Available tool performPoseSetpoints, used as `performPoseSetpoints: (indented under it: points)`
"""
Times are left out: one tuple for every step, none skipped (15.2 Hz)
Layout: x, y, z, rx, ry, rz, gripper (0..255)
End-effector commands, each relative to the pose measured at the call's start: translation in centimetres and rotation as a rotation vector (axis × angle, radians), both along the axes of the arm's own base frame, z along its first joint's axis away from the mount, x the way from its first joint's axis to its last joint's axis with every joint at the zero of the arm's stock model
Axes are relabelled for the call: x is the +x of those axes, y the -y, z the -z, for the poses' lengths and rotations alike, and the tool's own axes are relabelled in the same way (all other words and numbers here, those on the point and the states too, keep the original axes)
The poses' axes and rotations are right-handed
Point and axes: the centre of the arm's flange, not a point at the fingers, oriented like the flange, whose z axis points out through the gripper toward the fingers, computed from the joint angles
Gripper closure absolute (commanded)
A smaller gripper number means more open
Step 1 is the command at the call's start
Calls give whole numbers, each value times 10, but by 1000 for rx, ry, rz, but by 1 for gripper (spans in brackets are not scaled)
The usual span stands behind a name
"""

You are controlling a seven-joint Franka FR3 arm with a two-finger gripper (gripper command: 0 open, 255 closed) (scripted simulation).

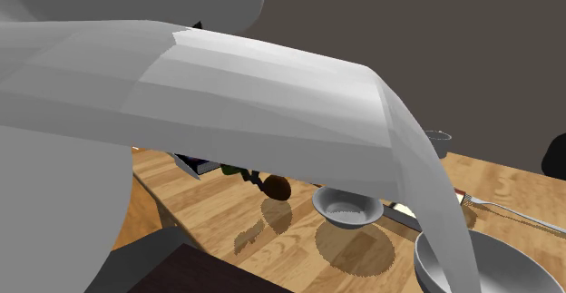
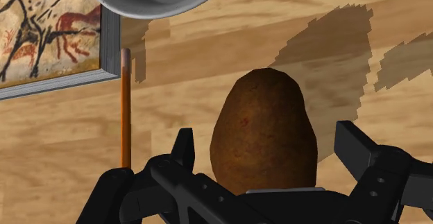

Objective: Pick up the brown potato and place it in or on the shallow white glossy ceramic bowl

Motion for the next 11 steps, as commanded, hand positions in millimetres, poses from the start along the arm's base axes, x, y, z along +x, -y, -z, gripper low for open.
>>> performPoseSetpoints:
  points:
    - [-1,4,8,0,-2,-1,0]
    - [-1,4,8,0,-2,-1,0]
    - [-1,4,8,0,-2,-1,0]
    - [-1,4,8,0,-2,-1,0]
    - [-1,4,8,0,-2,-1,0]
    - [-1,4,8,0,-2,-1,0]
    - [-1,4,8,0,-2,-1,0]
    - [-1,4,8,0,-2,-1,0]
    - [-1,4,8,0,-2,-1,255]
    - [-1,4,8,0,-2,-1,255]
    - [-1,4,8,0,-2,-1,255]
